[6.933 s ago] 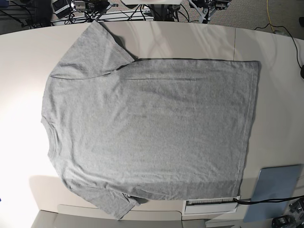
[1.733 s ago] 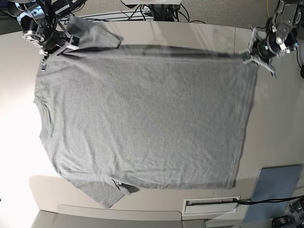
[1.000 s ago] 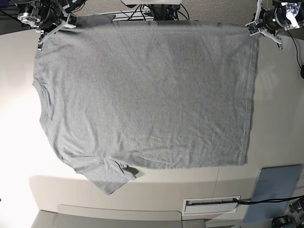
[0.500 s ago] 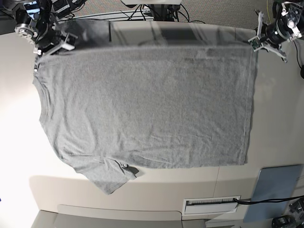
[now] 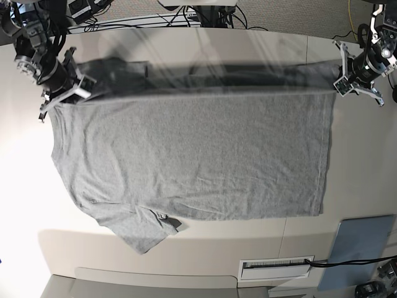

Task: Fold the T-shirt properly
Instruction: 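Pull both grippers toward the hem, folding the collar edge over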

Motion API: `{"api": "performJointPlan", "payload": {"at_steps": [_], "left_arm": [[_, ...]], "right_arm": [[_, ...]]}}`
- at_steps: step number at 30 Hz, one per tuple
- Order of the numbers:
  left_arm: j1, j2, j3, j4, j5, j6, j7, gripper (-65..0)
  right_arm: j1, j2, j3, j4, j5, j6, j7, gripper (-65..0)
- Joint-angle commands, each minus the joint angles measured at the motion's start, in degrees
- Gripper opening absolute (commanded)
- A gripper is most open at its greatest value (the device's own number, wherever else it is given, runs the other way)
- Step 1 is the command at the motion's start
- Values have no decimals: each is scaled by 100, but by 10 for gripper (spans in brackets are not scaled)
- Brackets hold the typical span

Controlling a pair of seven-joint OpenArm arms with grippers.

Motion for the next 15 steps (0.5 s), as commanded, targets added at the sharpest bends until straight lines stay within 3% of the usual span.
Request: {"api": "performJointPlan", "payload": {"at_steps": [1, 8, 15], "left_arm": [[-105, -63, -76, -13, 52, 105, 7, -650], [-734, 345, -76, -321, -199, -46, 7, -650], [-1034, 389, -74, -573, -227, -50, 7, -650]], "right_arm": [[120, 111, 63, -2, -98, -114, -15, -650], [647, 111, 63, -369, 223, -111, 173, -650], [1108, 114, -387, -669, 192, -116, 358, -650]]}}
